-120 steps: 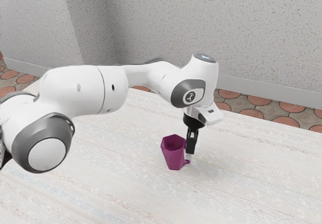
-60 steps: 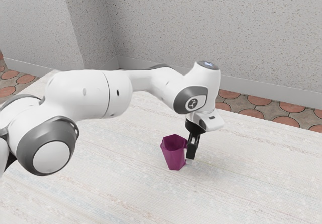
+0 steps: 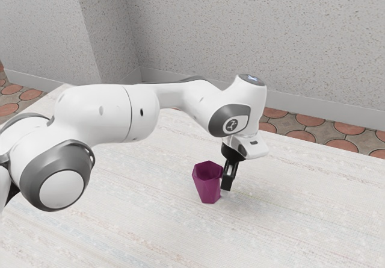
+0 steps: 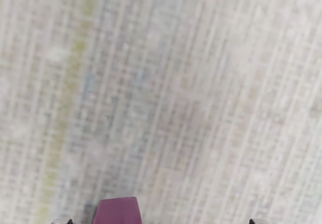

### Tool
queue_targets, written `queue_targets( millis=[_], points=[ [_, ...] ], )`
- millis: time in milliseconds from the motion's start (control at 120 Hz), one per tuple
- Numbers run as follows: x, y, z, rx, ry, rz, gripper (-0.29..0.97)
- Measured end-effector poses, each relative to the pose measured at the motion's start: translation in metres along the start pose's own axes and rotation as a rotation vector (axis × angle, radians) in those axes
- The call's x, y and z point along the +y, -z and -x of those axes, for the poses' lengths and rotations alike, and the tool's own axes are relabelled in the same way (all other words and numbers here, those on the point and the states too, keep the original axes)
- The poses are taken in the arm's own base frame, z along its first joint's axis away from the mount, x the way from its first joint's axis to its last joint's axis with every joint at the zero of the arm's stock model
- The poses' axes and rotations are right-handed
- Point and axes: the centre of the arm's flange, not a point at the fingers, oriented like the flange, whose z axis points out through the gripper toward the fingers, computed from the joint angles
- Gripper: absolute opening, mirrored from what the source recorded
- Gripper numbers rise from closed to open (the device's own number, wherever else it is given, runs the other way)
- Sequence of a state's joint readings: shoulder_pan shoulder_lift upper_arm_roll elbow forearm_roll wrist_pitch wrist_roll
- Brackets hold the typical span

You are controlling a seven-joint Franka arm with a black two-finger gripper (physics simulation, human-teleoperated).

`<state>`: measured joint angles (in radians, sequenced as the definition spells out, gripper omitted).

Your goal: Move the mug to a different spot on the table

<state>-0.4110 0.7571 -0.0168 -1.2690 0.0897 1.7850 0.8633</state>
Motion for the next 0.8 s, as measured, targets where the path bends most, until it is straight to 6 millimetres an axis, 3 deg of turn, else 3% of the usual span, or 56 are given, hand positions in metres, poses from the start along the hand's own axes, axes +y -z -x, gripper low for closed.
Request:
queue_targets(
  millis=[300, 800],
  points=[
    [-0.0006, 0.0016, 0.0011, -0.003, 0.000, -0.003, 0.14],
    [-0.0022, 0.0039, 0.0010, -0.005, 0.004, -0.020, -0.03]
  ],
)
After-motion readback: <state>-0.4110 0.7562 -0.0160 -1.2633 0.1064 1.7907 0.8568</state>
